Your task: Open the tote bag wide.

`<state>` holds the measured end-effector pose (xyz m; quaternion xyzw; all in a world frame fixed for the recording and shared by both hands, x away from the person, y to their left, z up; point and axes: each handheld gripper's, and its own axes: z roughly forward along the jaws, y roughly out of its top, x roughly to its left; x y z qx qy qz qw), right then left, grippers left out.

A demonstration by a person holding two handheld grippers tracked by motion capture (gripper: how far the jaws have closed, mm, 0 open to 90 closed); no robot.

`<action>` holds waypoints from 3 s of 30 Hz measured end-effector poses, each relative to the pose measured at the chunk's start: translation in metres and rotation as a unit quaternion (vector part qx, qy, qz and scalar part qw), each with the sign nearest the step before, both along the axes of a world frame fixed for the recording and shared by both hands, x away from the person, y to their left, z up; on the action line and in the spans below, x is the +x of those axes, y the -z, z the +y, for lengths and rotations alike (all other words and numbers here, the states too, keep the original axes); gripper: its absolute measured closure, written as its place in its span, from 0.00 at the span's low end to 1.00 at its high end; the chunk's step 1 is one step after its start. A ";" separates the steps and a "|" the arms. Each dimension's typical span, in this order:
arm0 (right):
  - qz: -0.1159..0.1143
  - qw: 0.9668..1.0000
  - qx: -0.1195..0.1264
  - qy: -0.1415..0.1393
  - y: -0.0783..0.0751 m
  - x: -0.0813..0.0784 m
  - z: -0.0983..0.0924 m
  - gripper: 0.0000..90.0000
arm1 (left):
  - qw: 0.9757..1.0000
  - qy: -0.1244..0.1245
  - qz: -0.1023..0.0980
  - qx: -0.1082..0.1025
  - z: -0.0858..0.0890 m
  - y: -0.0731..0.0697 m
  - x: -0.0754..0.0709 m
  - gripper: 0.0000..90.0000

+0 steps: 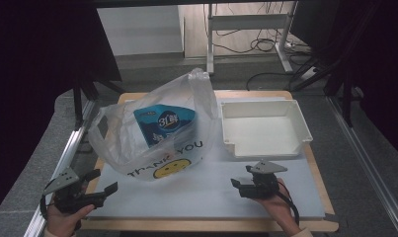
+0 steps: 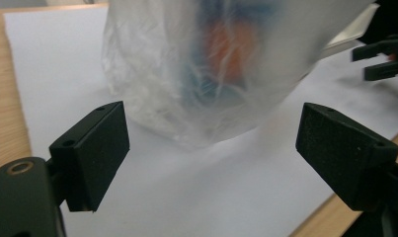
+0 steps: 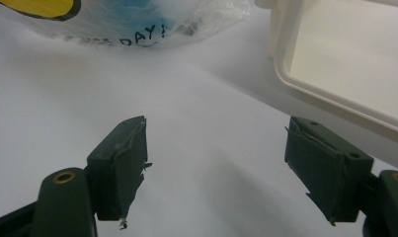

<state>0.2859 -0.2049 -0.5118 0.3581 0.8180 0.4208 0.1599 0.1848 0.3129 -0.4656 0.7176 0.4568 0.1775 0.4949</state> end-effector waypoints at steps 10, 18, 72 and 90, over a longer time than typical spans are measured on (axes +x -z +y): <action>0.009 1.000 -0.002 0.007 0.002 0.001 -0.001 0.27 | 0.999 0.030 -0.034 -0.021 -0.012 -0.047 -0.021 0.13; 0.017 1.000 -0.007 0.009 0.005 0.004 -0.001 0.27 | 0.998 0.024 -0.059 -0.021 -0.011 -0.089 -0.020 0.14; -0.027 1.000 0.011 0.009 -0.034 0.002 -0.001 0.32 | 0.996 -0.010 -0.092 -0.019 -0.014 -0.115 0.074 0.98; -0.095 0.992 0.073 -0.037 -0.133 0.049 0.047 0.40 | 0.996 -0.006 -0.083 -0.024 -0.015 -0.109 0.080 0.98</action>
